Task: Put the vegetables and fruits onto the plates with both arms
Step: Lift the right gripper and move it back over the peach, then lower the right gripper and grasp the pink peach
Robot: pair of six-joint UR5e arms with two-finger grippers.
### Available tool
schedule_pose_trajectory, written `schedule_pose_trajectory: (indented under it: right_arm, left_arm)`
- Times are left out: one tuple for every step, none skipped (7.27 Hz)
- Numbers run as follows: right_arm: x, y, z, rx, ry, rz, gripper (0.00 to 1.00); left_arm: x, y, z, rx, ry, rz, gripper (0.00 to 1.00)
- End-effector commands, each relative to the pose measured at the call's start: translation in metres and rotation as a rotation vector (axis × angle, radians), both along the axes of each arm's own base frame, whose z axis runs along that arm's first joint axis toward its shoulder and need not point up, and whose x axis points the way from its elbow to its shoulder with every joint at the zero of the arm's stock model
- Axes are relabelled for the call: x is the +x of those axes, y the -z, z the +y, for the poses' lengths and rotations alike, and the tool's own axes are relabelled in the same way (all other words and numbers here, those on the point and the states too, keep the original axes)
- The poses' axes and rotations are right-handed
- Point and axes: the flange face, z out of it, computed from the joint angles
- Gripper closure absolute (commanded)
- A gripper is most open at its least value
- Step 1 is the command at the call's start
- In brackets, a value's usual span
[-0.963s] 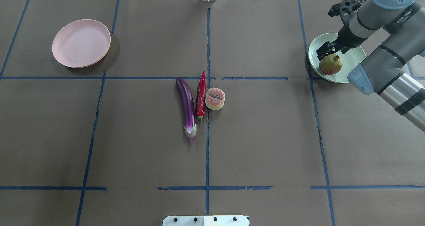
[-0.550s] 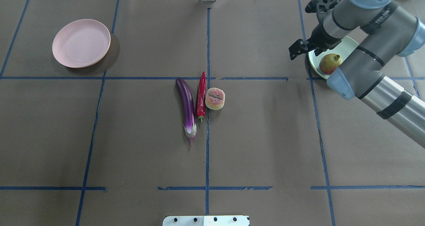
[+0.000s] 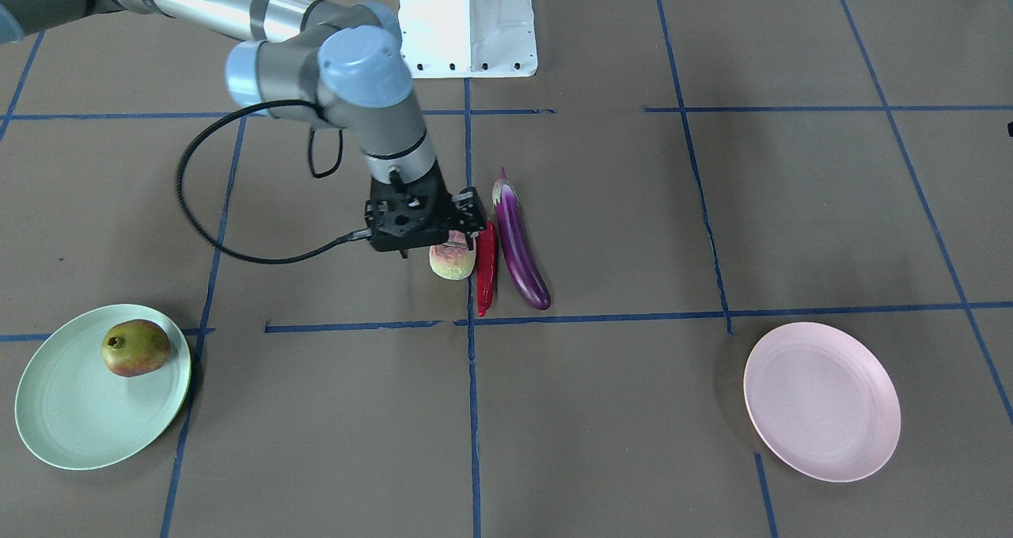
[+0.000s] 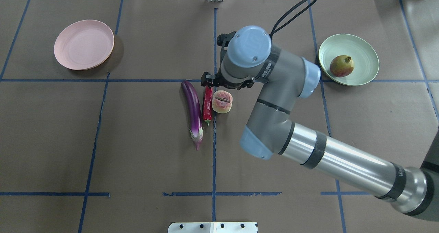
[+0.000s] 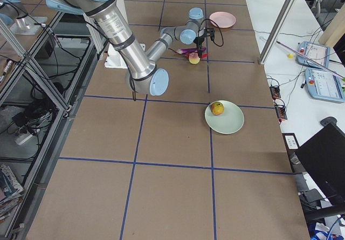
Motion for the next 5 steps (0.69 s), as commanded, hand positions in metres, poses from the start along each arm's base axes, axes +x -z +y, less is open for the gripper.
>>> schedule_pose_trajectory:
  right_arm:
    - [-0.038, 0.008, 0.025, 0.011, -0.033, 0.049, 0.0]
    - [-0.037, 0.003, 0.024, 0.024, -0.022, 0.067, 0.0]
    - [-0.036, -0.003, 0.021, 0.057, 0.023, 0.129, 0.0]
    - [-0.034, -0.008, 0.019, 0.067, 0.033, 0.145, 0.0]
    - [-0.034, -0.017, 0.019, 0.062, 0.031, 0.152, 0.0]
  left_arm:
    - [0.0, -0.001, 0.0, -0.003, 0.001, -0.002, 0.0]
    - [0.0, -0.001, 0.0, -0.003, 0.001, -0.002, 0.0]
    - [0.0, -0.001, 0.0, -0.003, 0.001, -0.002, 0.0]
    - [0.0, -0.004, 0.0, -0.008, 0.001, -0.002, 0.0]
    - [0.0, -0.004, 0.0, -0.008, 0.001, 0.0, 0.0]
